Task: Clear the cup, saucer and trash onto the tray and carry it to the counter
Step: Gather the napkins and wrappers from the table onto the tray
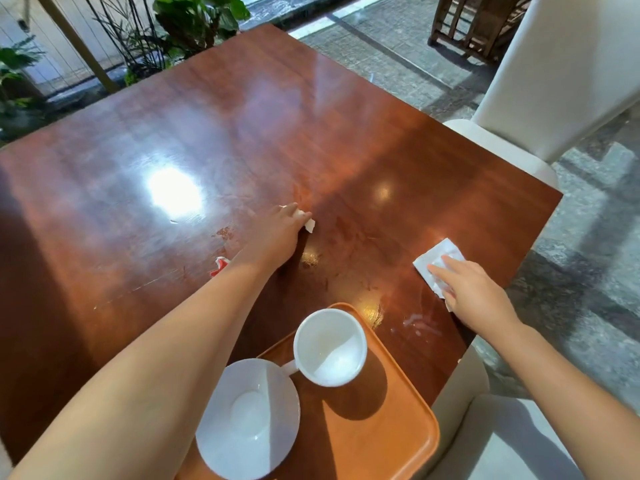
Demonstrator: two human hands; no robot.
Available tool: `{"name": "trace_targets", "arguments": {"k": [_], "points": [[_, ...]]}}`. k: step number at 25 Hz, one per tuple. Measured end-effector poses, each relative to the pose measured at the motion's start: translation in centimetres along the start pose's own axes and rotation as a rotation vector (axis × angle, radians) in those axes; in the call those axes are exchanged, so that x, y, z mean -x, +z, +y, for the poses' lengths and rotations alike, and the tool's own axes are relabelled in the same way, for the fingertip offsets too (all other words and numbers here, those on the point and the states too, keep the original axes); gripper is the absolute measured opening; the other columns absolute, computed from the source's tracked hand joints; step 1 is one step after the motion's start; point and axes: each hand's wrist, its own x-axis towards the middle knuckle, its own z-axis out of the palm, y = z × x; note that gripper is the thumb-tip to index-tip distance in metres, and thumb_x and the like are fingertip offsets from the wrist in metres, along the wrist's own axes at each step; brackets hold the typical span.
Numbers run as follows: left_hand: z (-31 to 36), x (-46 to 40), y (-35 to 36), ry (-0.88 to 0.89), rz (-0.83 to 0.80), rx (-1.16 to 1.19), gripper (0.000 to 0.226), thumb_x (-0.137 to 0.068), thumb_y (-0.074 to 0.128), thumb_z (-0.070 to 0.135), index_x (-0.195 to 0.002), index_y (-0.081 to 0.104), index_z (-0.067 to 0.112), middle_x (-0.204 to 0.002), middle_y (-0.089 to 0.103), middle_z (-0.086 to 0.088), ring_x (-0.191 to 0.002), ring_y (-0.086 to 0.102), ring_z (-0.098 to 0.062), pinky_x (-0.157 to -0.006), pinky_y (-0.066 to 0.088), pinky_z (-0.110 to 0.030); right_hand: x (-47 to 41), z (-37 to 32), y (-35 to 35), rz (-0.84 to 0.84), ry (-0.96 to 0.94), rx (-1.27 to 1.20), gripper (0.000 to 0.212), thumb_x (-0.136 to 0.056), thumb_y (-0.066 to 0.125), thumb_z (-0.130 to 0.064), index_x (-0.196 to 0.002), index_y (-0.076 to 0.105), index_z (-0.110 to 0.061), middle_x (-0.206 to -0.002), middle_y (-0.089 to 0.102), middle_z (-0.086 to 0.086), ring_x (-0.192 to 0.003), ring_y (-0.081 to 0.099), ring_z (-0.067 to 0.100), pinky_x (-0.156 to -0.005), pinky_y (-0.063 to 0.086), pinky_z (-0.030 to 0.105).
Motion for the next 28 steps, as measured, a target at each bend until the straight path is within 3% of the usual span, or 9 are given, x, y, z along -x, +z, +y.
{"name": "trace_targets", "arguments": {"k": [4,8,14,18,22,25,26,28], "points": [[-0.1,1.0,0.4,0.038,0.057,0.079,0.038,-0.092,0.050,0.017,-0.130,0.053,0.015,-0.137,0.049,-0.014,-0.123,0.041,-0.035,-0.092,0.042,-0.045,0.5,0.5,1.1,0.140,-0.060,-0.118,0.029,-0.077,0.067,0.004,-0.104,0.068,-0.007,-0.111,0.068,0.016,-0.096,0.057,0.041,-0.068,0.056,0.053],[0.0,1.6,0.1,0.037,0.163,0.226,0.026,-0.092,0.051,0.008,-0.111,0.068,0.007,-0.116,0.062,-0.015,-0.106,0.056,-0.034,-0.081,0.043,-0.033,0.6,0.7,1.4,0.222,-0.032,-0.197,0.020,-0.074,0.070,0.006,-0.091,0.072,-0.005,-0.099,0.073,0.013,-0.089,0.059,0.038,-0.069,0.056,0.048],[2.4,6.0,-2.5,-0.096,0.308,0.429,0.026,-0.088,0.056,0.002,-0.110,0.069,0.006,-0.121,0.064,-0.017,-0.108,0.059,-0.034,-0.090,0.043,-0.031,2.5,-0.8,-0.1,0.342,-0.019,-0.276,0.020,-0.075,0.071,0.003,-0.092,0.073,-0.007,-0.099,0.072,0.011,-0.091,0.059,0.035,-0.076,0.048,0.035],[5.8,15.7,-3.5,0.004,0.446,0.469,0.023,-0.082,0.061,-0.004,-0.101,0.072,0.004,-0.114,0.064,-0.024,-0.102,0.062,-0.037,-0.088,0.044,-0.035,7.0,-5.1,-0.3,0.398,0.040,-0.436,0.023,-0.075,0.071,0.001,-0.094,0.073,-0.010,-0.101,0.071,0.012,-0.089,0.060,0.035,-0.079,0.043,0.032],[10.3,26.8,-1.5,0.027,0.325,0.543,0.023,-0.086,0.058,0.011,-0.106,0.069,0.015,-0.119,0.063,-0.014,-0.108,0.060,-0.030,-0.089,0.045,-0.029,13.4,-8.2,1.2,0.330,-0.049,-0.427,0.028,-0.073,0.073,0.001,-0.096,0.072,-0.014,-0.102,0.070,0.011,-0.089,0.062,0.034,-0.075,0.052,0.038],[12.5,30.5,0.7,0.002,0.203,0.598,0.031,-0.089,0.050,0.038,-0.114,0.064,0.026,-0.121,0.054,0.017,-0.113,0.055,-0.015,-0.087,0.037,-0.005,16.7,-9.4,2.4,0.252,-0.142,-0.346,0.030,-0.069,0.076,0.001,-0.093,0.072,-0.016,-0.101,0.067,0.012,-0.087,0.064,0.033,-0.055,0.058,0.039],[12.9,31.0,1.4,0.014,0.180,0.591,0.032,-0.089,0.051,0.040,-0.115,0.063,0.026,-0.120,0.055,0.017,-0.112,0.056,-0.014,-0.085,0.037,-0.004,17.4,-9.8,2.8,0.230,-0.179,-0.309,0.031,-0.067,0.077,0.002,-0.092,0.071,-0.015,-0.098,0.067,0.011,-0.085,0.064,0.032,-0.051,0.058,0.037],[13.1,31.3,2.9,0.142,0.161,0.472,0.025,-0.085,0.064,0.023,-0.109,0.068,0.017,-0.115,0.064,-0.004,-0.102,0.061,-0.021,-0.079,0.050,-0.018,18.2,-10.4,3.4,0.213,-0.257,-0.228,0.035,-0.061,0.079,0.003,-0.091,0.071,-0.014,-0.092,0.068,0.010,-0.081,0.066,0.031,-0.051,0.056,0.032]]}}
